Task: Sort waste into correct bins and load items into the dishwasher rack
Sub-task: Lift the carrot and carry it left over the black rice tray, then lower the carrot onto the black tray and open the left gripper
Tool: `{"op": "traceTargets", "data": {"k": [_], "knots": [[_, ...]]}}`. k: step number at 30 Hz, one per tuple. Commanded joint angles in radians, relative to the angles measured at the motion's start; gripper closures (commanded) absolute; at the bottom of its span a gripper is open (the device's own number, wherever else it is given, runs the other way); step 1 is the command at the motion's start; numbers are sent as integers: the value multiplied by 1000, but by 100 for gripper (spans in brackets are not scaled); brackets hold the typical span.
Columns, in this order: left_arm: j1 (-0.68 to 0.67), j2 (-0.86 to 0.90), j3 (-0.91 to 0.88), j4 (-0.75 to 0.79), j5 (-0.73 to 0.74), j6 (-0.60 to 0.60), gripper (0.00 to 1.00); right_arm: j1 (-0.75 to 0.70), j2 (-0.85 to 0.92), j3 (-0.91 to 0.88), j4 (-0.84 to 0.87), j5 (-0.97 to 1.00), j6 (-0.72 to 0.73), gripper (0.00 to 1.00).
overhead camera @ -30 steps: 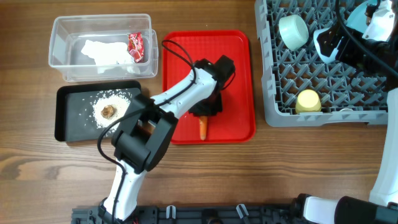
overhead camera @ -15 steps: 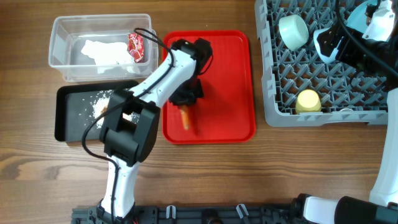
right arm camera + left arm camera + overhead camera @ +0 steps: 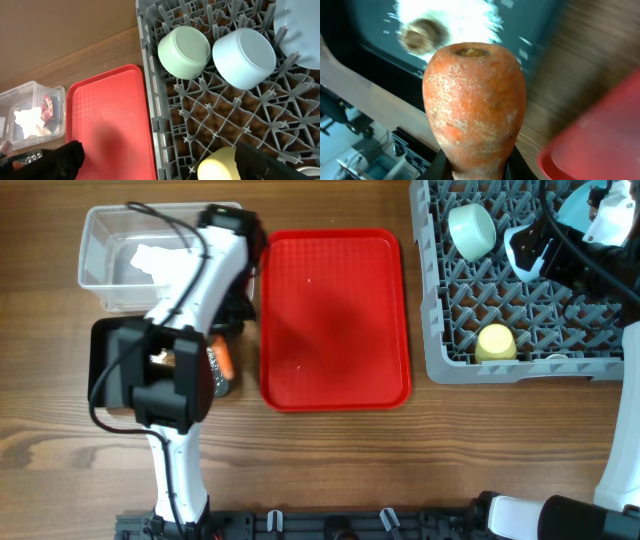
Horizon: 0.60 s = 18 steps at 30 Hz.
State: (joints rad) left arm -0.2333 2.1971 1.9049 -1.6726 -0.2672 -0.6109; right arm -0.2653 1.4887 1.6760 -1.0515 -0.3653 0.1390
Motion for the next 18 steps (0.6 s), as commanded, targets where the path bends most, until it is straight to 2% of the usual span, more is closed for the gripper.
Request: {"op": "traceTargets", "data": {"k": [1, 5, 10, 18], "knots": [[104, -44, 5, 45, -35, -2, 85, -1, 11, 0, 0, 8, 17, 0], [179, -44, -72, 158, 56, -14, 86, -1, 11, 0, -2, 7, 18, 0], [237, -44, -229, 283, 65, -79, 88, -1, 11, 0, -6, 7, 18, 0], [263, -44, -324, 354, 65, -83, 89, -1, 11, 0, -9, 7, 18, 0]]}}
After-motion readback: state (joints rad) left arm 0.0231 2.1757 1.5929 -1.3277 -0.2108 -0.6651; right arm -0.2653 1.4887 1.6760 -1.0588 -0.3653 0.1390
